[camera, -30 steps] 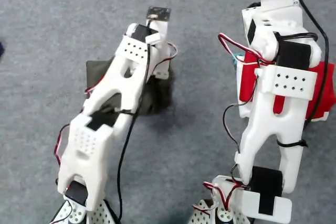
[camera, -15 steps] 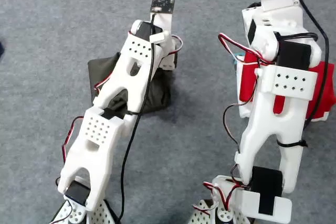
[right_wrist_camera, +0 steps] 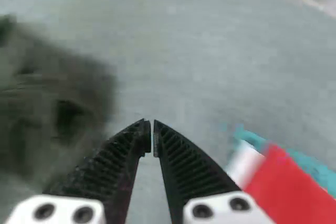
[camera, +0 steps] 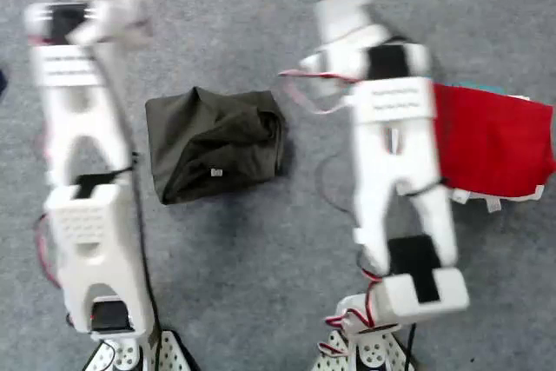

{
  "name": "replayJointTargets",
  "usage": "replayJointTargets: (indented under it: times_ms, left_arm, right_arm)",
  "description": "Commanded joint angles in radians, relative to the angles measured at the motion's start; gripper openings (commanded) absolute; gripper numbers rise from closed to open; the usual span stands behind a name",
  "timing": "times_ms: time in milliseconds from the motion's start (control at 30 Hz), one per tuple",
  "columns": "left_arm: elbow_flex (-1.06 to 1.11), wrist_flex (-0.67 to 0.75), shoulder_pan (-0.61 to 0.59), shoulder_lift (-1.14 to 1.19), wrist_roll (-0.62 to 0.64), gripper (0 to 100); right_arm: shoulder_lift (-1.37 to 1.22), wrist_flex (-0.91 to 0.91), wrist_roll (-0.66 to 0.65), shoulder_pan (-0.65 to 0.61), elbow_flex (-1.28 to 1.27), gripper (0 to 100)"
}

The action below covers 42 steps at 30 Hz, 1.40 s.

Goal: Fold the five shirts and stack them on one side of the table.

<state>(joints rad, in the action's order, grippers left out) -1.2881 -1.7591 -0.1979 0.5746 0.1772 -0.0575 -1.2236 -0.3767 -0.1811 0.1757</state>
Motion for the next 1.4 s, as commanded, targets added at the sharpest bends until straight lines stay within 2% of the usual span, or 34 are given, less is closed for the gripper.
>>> replayJointTargets:
  times_ms: [0,167,400,567,733,833,1267,1367]
  left_arm:
    - [0.214,-0.005,-0.171,-0.149,-0.109,3]
    - [0.67,0.026,-0.28,-0.379,-0.187,3]
    - [1.419,0.4,-0.291,-0.692,-0.218,3]
    - [1.735,0.531,-0.275,-0.888,-0.226,3]
    - [1.853,0.535,-0.274,-0.982,-0.227,3]
    - [1.877,0.535,-0.277,-0.985,-0.227,3]
    - [1.894,0.557,-0.271,-0.985,-0.23,3]
    - [1.913,0.601,-0.271,-0.985,-0.253,3]
  right_arm:
    - [-0.082,-0.005,0.008,-0.163,0.079,1.5]
    - [-0.317,-0.009,0.109,-0.278,0.283,1.7]
    - [-0.734,-0.129,0.226,-0.37,0.759,1.8]
    - [-1.046,-0.245,0.236,-0.347,1.09,1.5]
    - [-1.276,-0.295,0.23,-0.233,1.368,1.8]
    - [-1.345,-0.293,0.183,-0.163,1.498,1.8]
    - [-1.259,-0.164,0.087,-0.094,1.498,1.7]
    - [-1.21,-0.219,0.084,-0.094,1.498,1.5]
